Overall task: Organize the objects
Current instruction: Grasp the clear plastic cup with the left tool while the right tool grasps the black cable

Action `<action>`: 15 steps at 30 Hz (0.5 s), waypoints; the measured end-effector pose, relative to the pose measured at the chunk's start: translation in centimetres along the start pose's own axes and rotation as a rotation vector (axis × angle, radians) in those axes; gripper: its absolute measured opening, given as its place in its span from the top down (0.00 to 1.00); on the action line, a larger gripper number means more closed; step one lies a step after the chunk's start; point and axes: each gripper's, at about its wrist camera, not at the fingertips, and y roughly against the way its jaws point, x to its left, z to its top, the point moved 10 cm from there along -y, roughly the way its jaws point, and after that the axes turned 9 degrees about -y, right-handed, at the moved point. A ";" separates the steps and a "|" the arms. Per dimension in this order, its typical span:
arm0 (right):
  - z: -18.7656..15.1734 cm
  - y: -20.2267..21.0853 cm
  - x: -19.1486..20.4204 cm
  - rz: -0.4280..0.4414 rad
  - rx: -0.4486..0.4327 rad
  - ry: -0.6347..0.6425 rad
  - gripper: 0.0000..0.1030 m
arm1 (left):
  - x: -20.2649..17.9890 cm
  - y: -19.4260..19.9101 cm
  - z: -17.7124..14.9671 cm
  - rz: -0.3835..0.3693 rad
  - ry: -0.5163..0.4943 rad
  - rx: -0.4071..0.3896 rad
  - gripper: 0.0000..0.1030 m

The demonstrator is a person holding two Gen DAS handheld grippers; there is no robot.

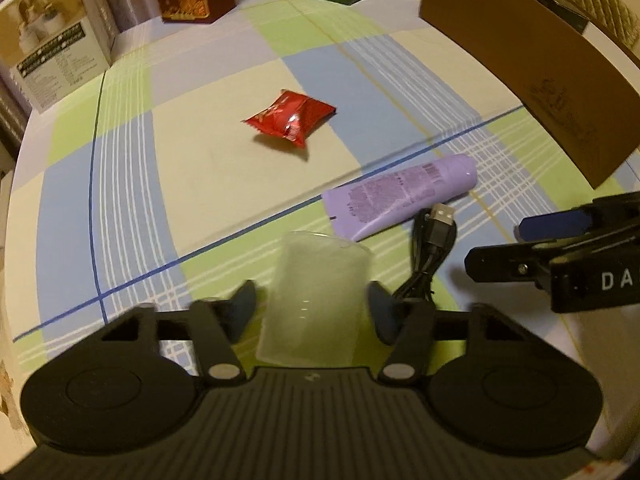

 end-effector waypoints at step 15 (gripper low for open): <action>-0.3 -3.8 4.7 -0.052 -0.004 0.205 0.63 | 4.4 1.9 -4.0 0.033 0.229 0.018 0.54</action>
